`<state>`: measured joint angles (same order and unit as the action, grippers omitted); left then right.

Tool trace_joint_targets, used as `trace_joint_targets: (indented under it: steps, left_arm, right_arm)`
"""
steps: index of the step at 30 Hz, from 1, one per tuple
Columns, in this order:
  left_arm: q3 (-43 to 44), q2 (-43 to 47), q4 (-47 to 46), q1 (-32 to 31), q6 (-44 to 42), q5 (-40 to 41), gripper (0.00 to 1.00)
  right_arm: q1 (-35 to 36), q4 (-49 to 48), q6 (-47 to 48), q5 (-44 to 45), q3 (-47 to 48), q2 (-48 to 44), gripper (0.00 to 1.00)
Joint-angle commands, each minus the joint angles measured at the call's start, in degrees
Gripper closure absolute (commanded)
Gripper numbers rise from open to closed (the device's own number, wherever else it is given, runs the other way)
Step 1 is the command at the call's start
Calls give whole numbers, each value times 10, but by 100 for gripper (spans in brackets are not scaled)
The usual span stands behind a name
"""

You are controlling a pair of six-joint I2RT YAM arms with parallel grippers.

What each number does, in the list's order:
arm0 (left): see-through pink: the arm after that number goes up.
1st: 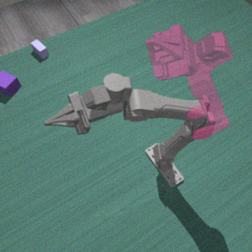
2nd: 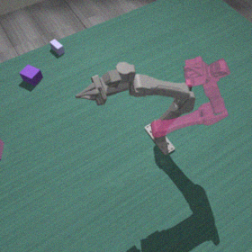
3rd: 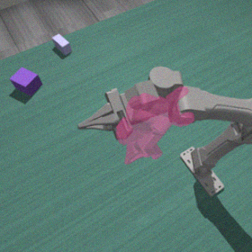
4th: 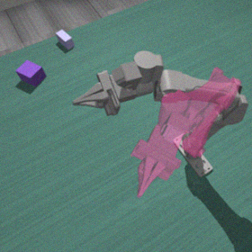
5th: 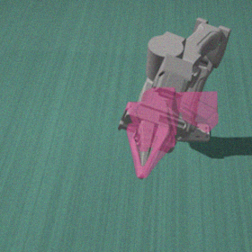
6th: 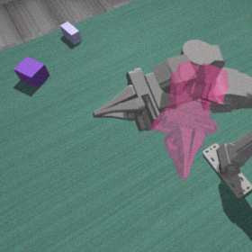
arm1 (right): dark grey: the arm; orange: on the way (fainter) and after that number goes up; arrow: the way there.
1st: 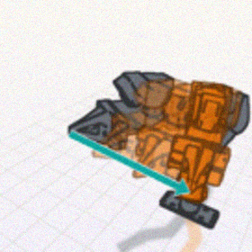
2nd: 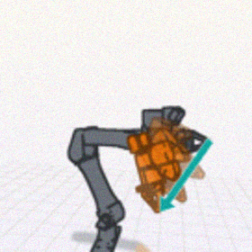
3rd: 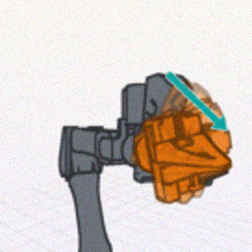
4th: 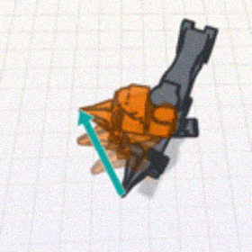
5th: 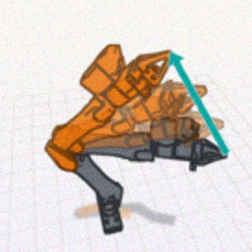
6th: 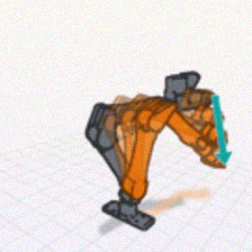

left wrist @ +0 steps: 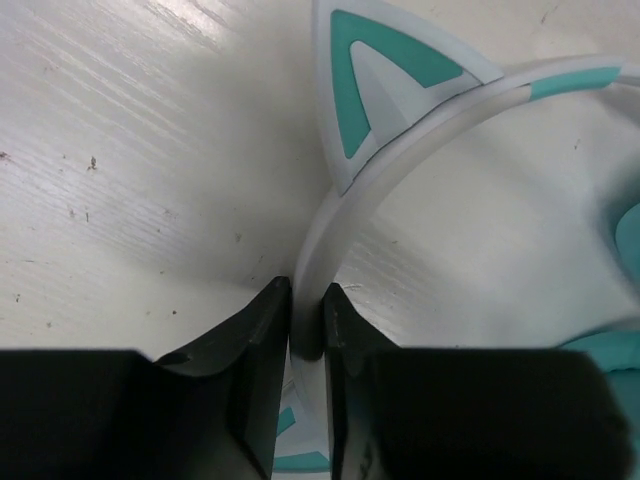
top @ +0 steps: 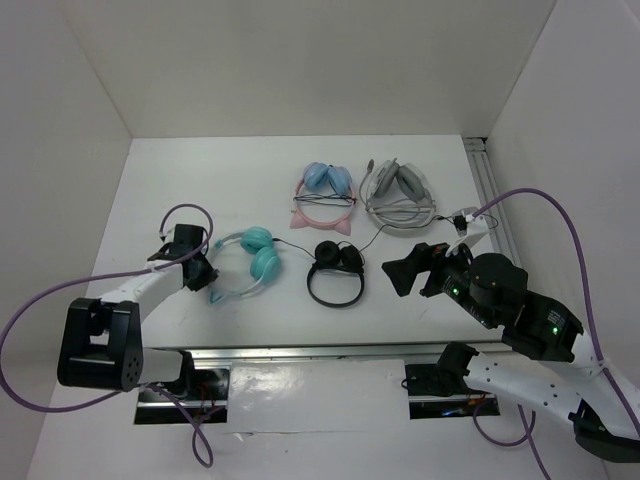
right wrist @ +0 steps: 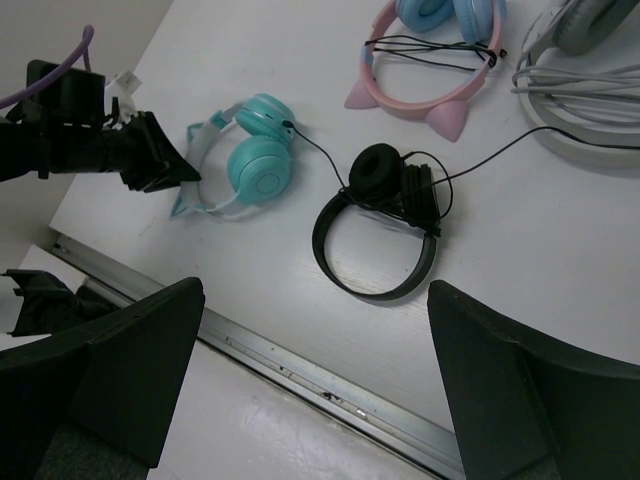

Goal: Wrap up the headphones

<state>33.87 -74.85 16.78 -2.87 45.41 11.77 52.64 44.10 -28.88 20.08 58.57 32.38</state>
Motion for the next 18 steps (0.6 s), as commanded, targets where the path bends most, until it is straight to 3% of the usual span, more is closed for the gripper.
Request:
trace_joint_targets:
  steps: [1,2,3,6,18]
  left_arm:
    - [19,-20,23,3,0,11,70]
    - [19,-31,23,3,0,11,74]
    - [25,-37,23,3,0,11,85]
    - [39,-56,38,3,0,5,100]
    - [82,58,115,-40,6,-2,100]
  right_arm:
    - [4,-31,-1,1,14,1,0]
    - [4,-31,-1,1,14,-5,0]
    - [4,-31,-1,1,14,-5,0]
    - [4,-31,-1,6,14,-5,0]
    - [4,-30,-6,6,20,-5,0]
